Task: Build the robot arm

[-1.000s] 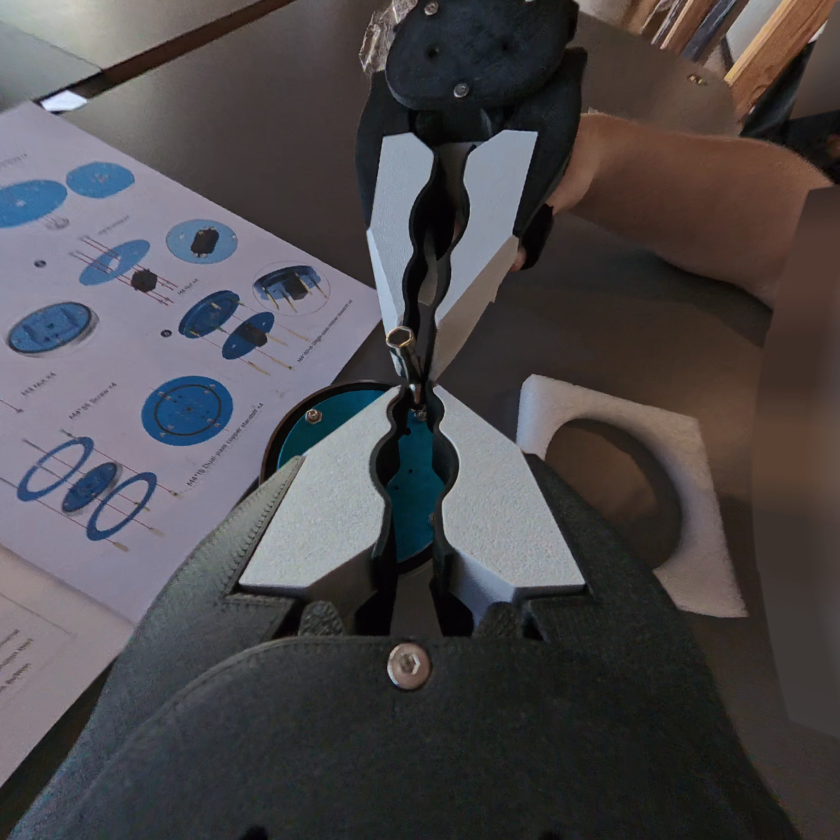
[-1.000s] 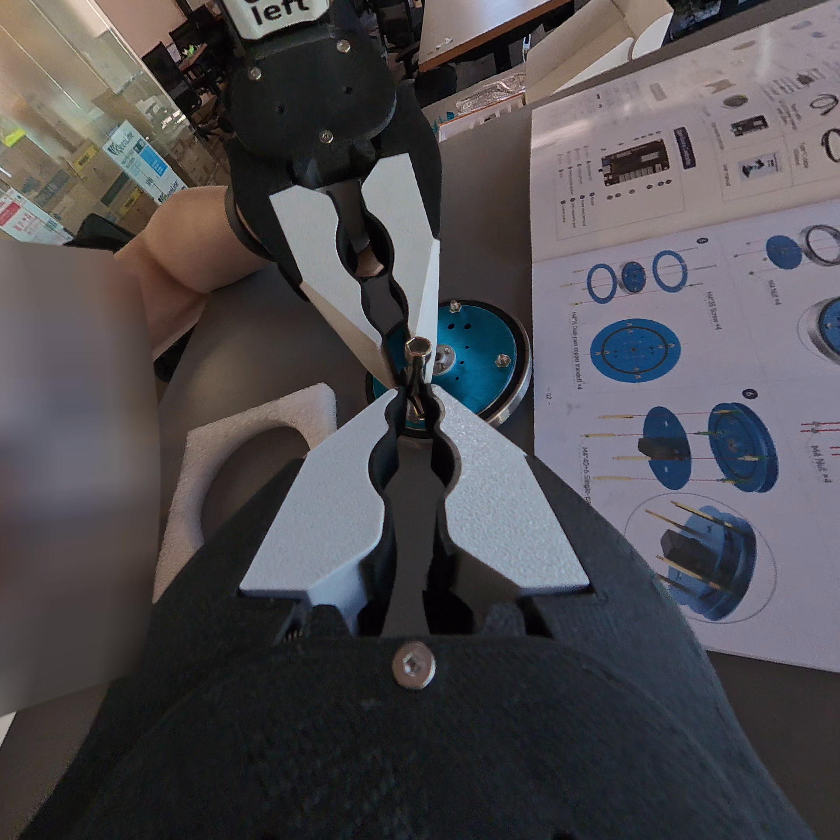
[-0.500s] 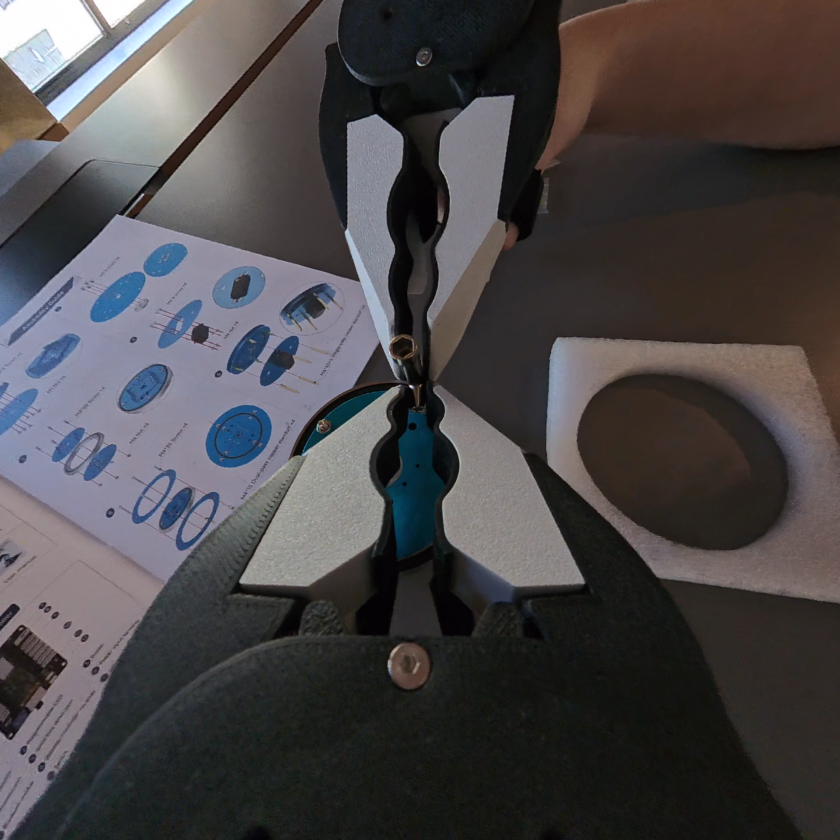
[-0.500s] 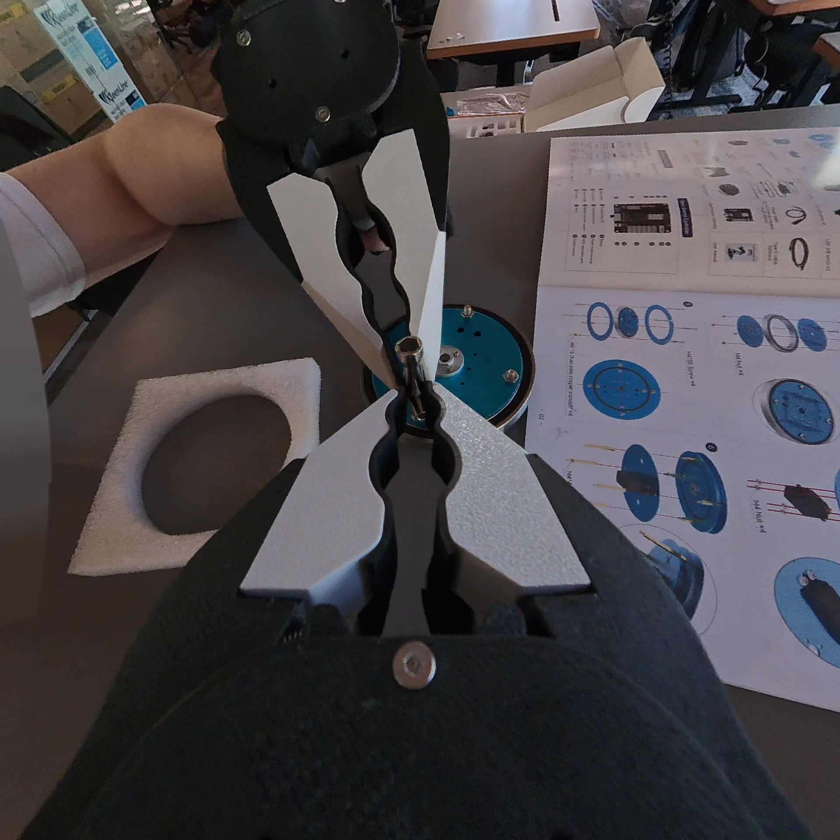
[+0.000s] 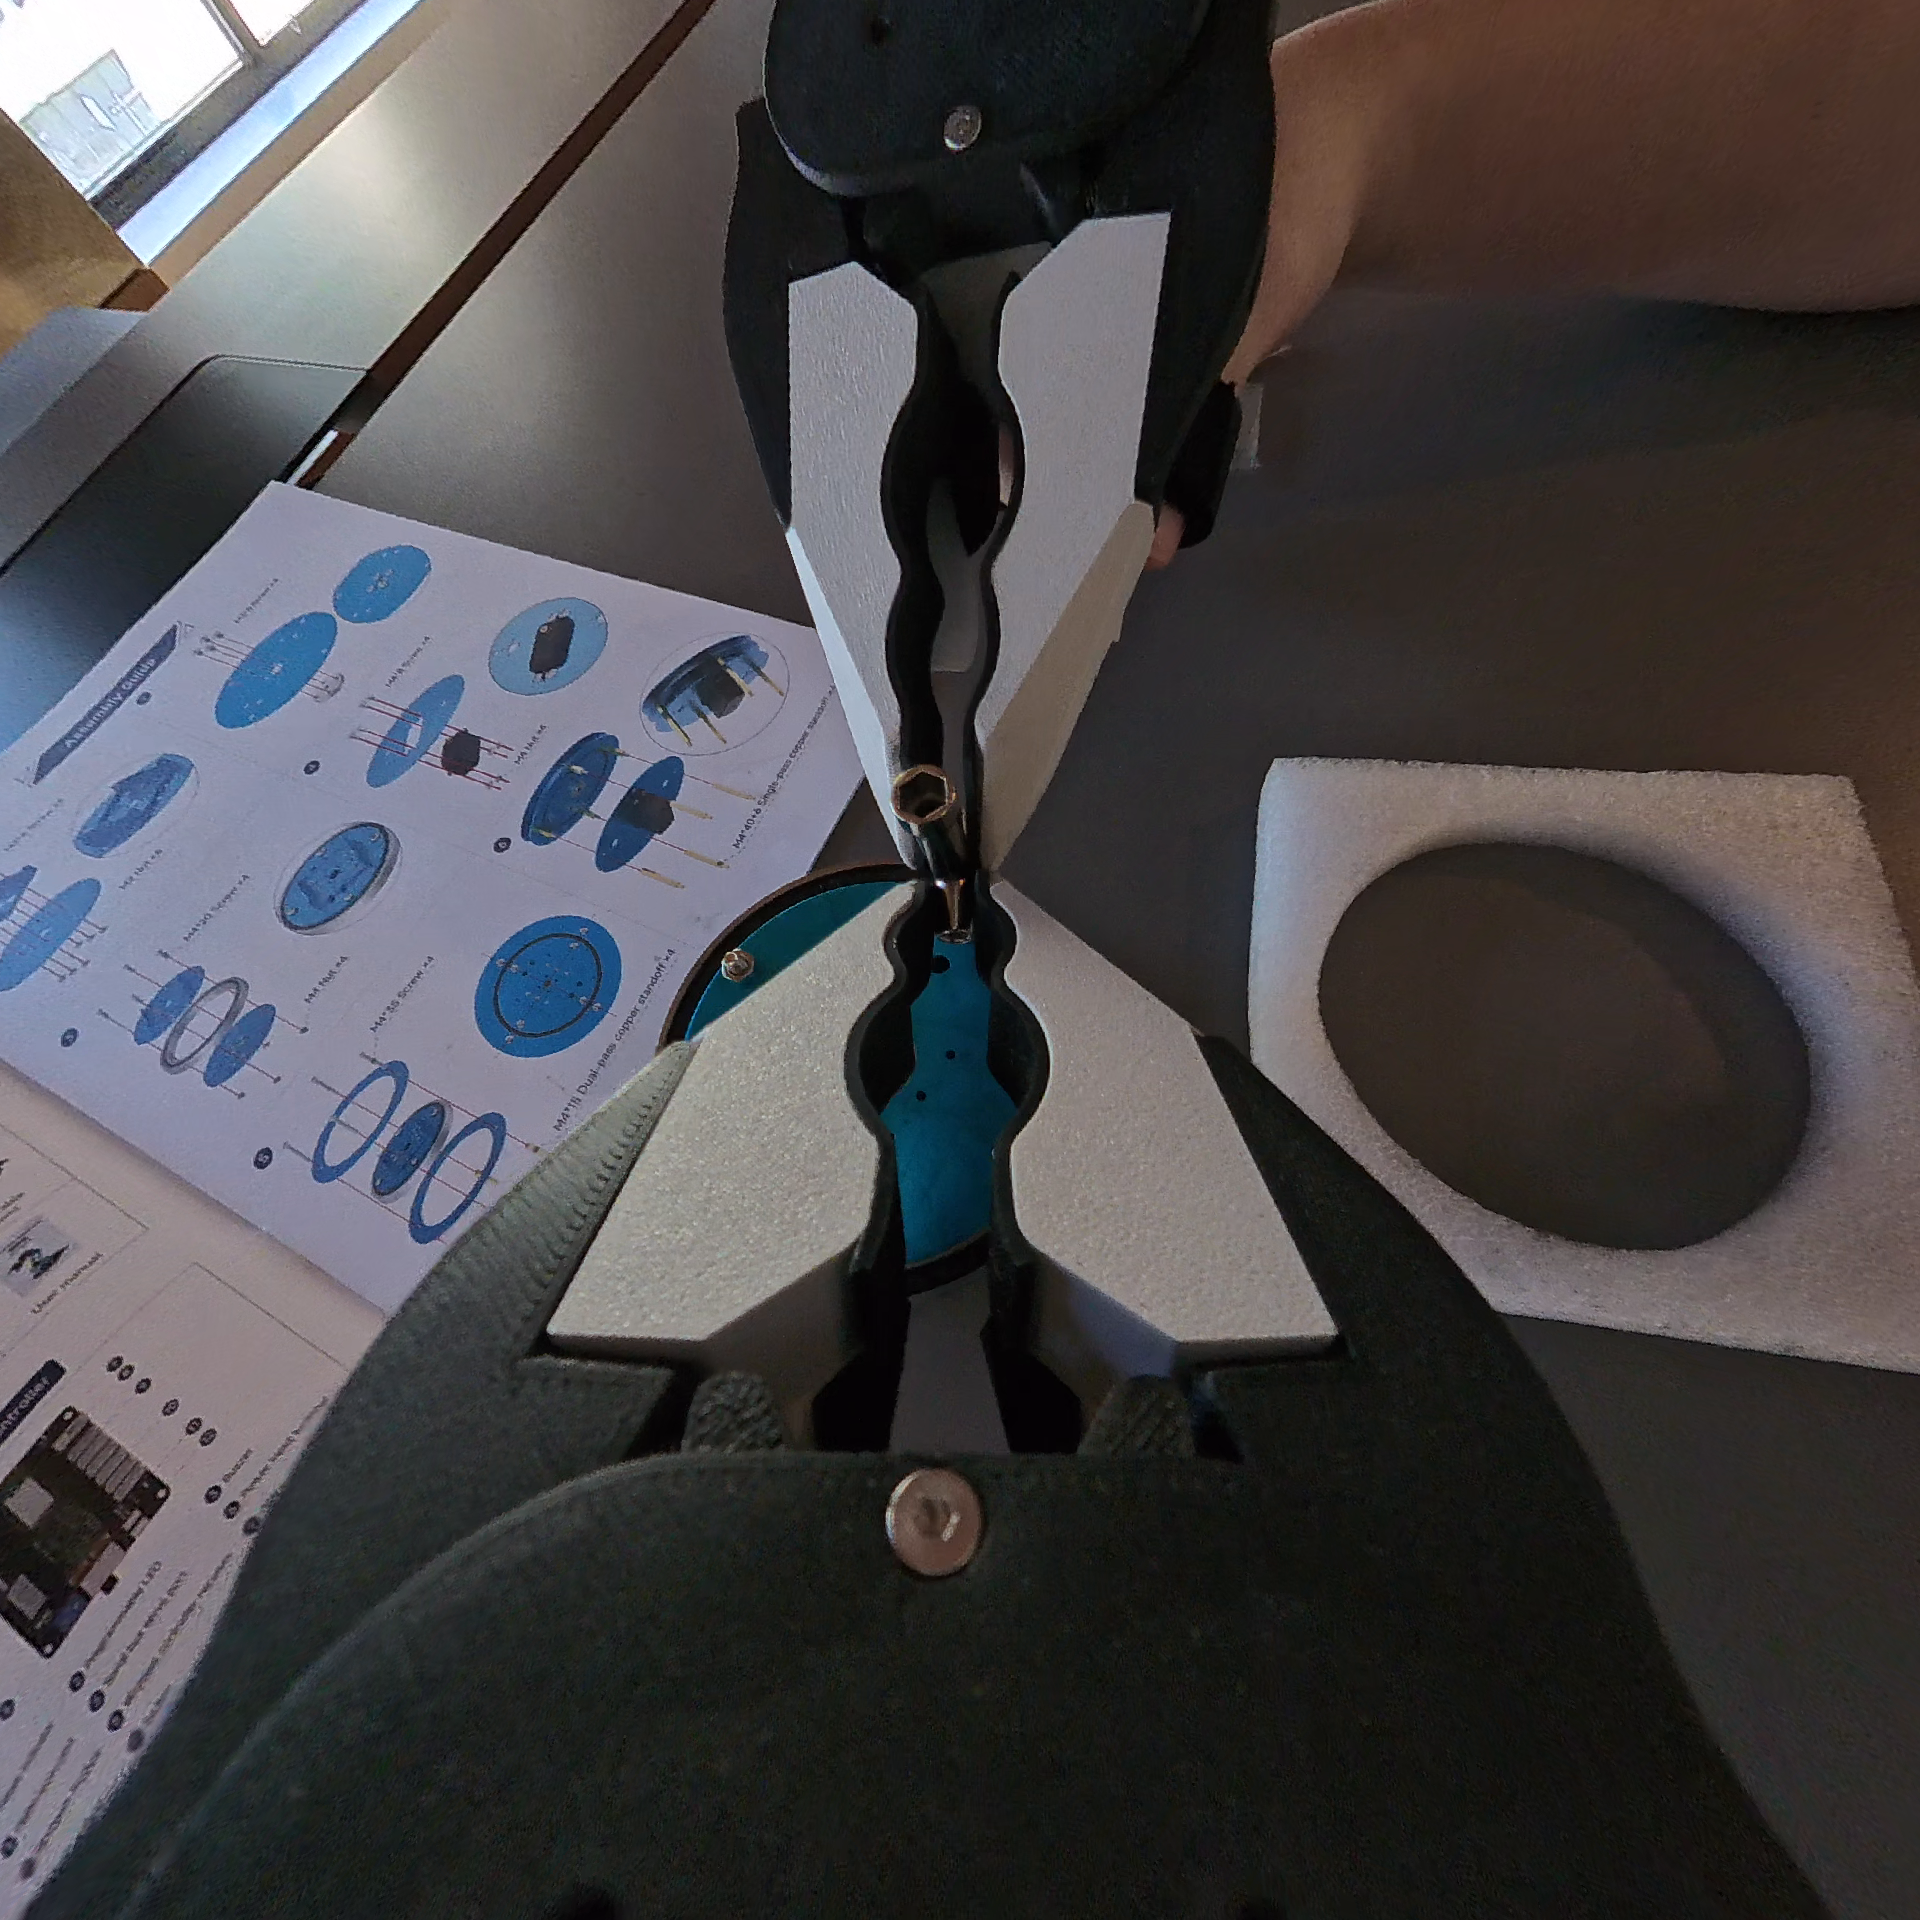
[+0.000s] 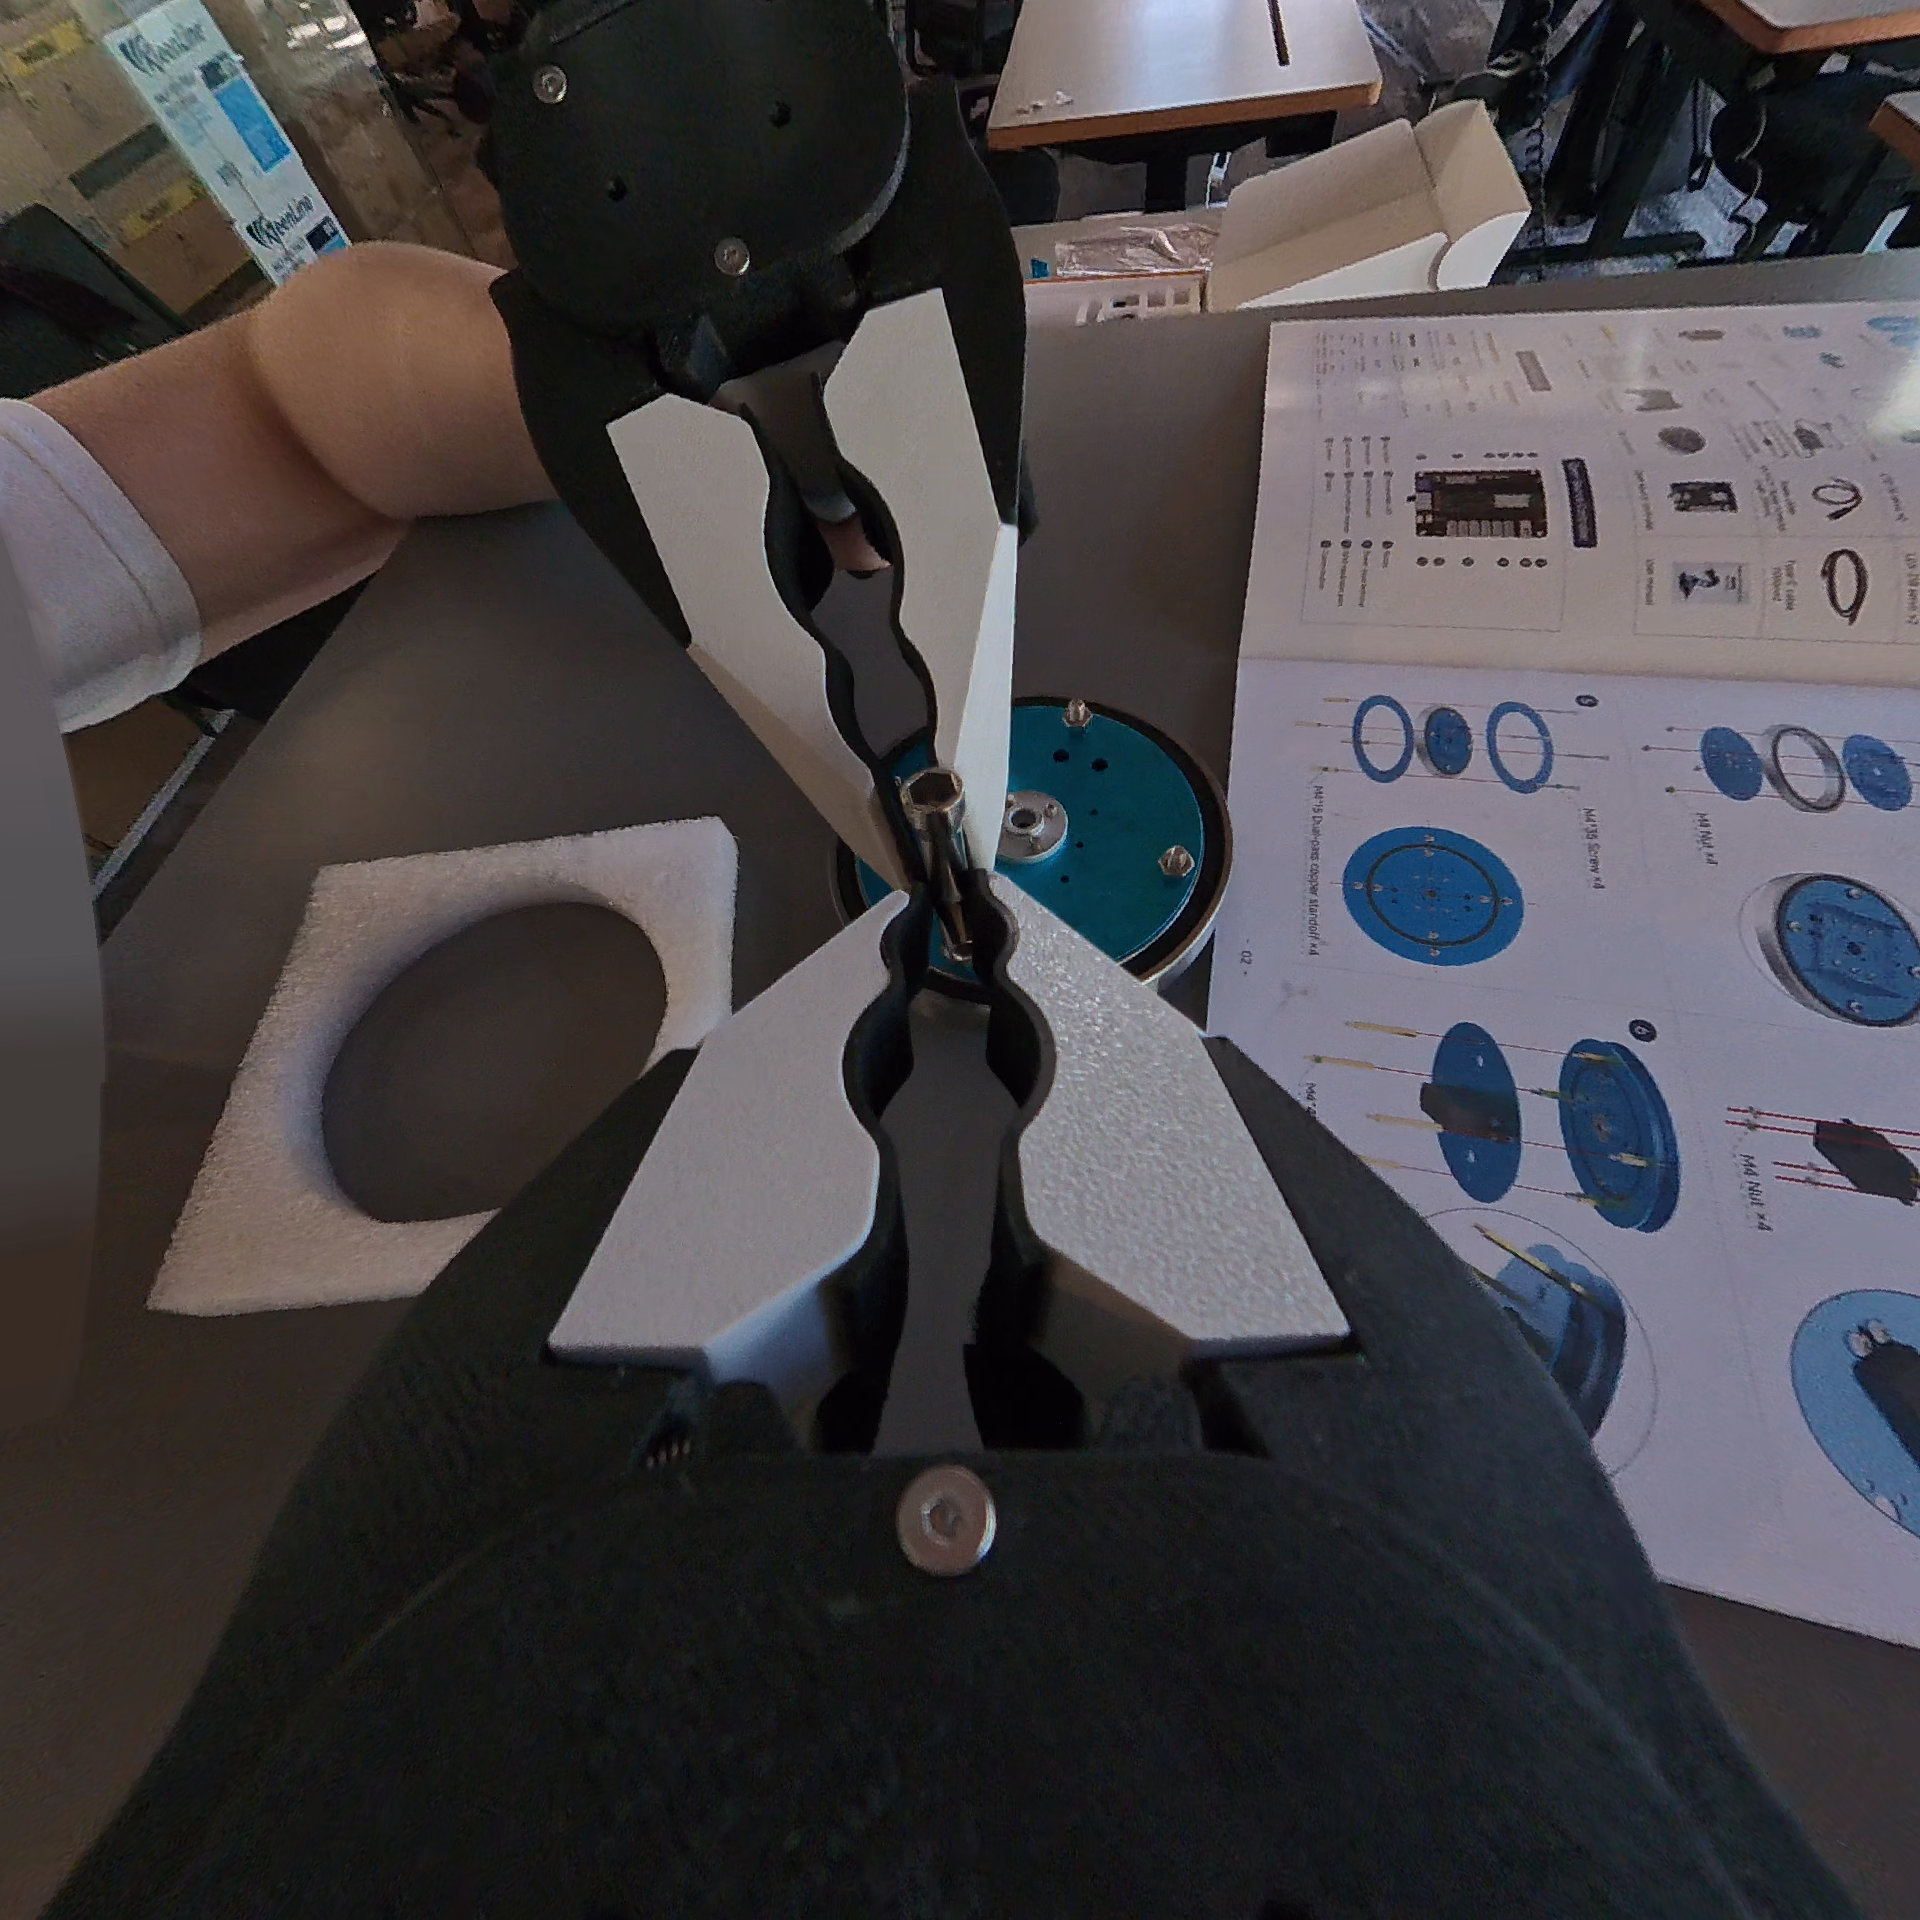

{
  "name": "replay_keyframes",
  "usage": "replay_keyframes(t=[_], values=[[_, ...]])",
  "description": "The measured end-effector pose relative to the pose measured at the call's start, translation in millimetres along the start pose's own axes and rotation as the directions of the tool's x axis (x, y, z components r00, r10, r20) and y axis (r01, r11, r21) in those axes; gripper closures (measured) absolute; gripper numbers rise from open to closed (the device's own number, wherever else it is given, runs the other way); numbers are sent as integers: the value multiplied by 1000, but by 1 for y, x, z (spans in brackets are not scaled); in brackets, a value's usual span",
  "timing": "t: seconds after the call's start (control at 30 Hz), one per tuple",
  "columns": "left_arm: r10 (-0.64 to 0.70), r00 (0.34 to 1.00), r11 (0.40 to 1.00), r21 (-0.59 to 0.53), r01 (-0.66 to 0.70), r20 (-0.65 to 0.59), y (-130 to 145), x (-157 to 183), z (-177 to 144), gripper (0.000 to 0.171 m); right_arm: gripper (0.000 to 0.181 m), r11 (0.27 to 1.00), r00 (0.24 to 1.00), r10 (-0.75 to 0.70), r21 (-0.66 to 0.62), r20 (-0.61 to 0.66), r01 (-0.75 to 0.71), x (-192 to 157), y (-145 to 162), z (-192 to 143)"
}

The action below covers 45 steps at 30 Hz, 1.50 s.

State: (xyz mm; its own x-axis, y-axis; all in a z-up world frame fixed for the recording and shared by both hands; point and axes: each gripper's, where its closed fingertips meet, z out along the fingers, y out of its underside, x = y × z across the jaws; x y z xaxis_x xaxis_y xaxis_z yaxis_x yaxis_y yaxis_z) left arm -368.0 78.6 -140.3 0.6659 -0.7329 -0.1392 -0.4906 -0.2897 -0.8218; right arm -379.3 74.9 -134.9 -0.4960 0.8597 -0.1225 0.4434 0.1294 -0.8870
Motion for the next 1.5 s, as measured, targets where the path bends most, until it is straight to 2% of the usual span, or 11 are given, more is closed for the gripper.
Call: replay_keyframes(t=[0.43,0.63,0.83,1.2,1.3,1.43,1.5], values=[[3,1000,1000,-20,-3,-16,3,1,1,166,175,1000,1000,-12,-16,2,12,0,4,2],[-44,998,999,-2,44,-51,3,1,2,165,175,1000,1000,-1,-8,0,1,1,5,2],[31,999,999,-13,-32,-38,5,2,4,165,175,998,1000,3,-63,-6,-3,0,10,2],[60,998,998,-22,-61,-16,5,0,0,165,172,996,998,-56,-77,-21,54,0,8,3],[90,996,996,-24,-90,8,3,0,-2,165,164,988,993,-119,-99,-21,116,-4,6,1],[34,999,999,5,-34,-3,-1,-3,-8,165,157,936,934,-341,-129,-104,327,-5,-5,-7],[5,999,1000,19,-4,-32,-2,-3,-13,165,155,935,928,-349,-113,-127,336,-6,-13,-10]])
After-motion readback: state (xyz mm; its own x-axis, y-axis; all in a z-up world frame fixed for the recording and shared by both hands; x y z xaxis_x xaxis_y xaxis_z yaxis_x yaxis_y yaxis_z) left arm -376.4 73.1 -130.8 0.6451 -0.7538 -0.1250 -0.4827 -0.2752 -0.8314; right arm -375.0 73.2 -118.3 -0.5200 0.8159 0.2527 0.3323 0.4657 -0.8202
